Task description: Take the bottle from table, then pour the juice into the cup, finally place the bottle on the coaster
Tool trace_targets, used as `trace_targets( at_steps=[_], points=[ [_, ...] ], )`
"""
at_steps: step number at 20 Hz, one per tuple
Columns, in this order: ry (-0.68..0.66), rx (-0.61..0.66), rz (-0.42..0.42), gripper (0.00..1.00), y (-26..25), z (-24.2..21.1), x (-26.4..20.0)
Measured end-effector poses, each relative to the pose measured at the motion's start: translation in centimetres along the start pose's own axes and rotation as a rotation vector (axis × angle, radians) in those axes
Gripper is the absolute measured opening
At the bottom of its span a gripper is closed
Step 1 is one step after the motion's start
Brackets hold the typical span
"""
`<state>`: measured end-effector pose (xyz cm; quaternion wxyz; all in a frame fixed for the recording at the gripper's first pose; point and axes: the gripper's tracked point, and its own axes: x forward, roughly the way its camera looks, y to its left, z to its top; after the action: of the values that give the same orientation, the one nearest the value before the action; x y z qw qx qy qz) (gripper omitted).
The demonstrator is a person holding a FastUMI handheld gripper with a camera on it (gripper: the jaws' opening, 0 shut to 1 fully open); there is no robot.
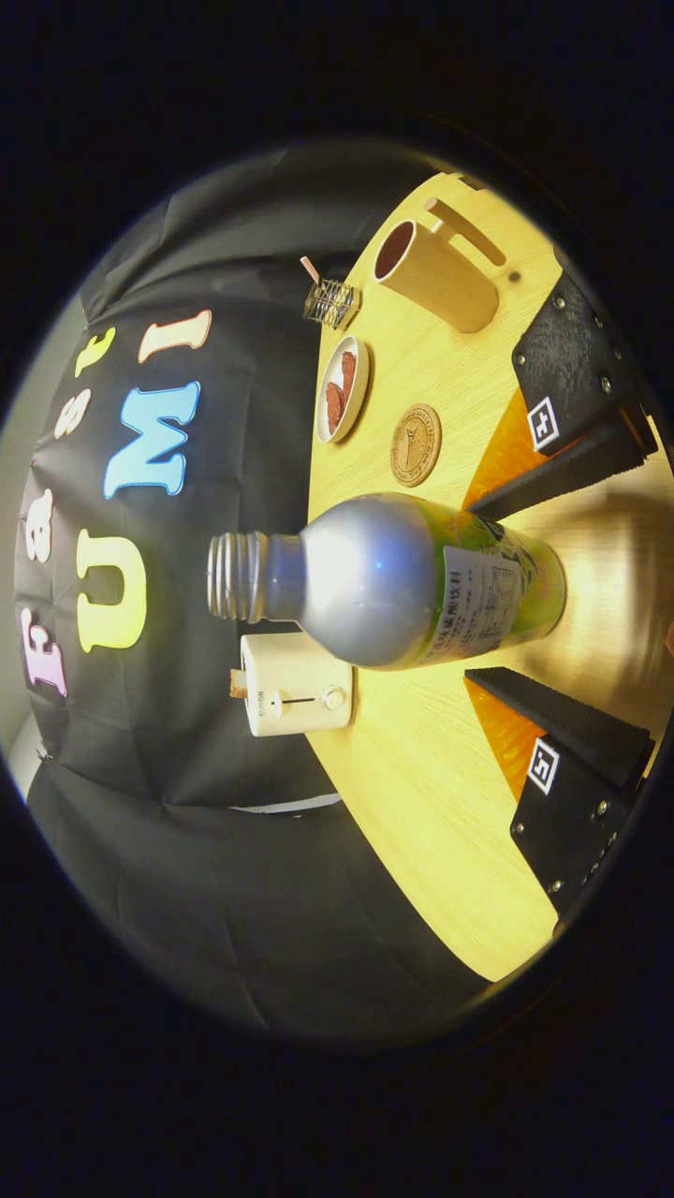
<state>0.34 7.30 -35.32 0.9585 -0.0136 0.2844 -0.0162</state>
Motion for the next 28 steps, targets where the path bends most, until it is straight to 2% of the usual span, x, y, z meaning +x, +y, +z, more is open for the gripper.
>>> trace_targets(
  at_steps=[1, 3, 4, 8, 17, 23, 28],
  points=[
    [0.007, -0.005, -0.001, 0.96, -0.1, -0.2, 0.1],
    [0.015, -0.007, 0.002, 0.89, -0.1, -0.3, 0.0],
    [0.020, 0.002, 0.003, 0.81, -0.2, -0.4, 0.2],
    [0.019, 0.022, 0.046, 0.77, 0.6, 0.2, -0.2],
    [-0.036, 0.065, 0.117, 0.77, -0.6, 5.8, -3.4],
    [-0.052, 0.165, 0.172, 0.77, -2.3, 6.8, -5.6],
    [-0.042, 0.238, 0.198, 0.77, -4.2, 7.0, -5.6]
  ],
)
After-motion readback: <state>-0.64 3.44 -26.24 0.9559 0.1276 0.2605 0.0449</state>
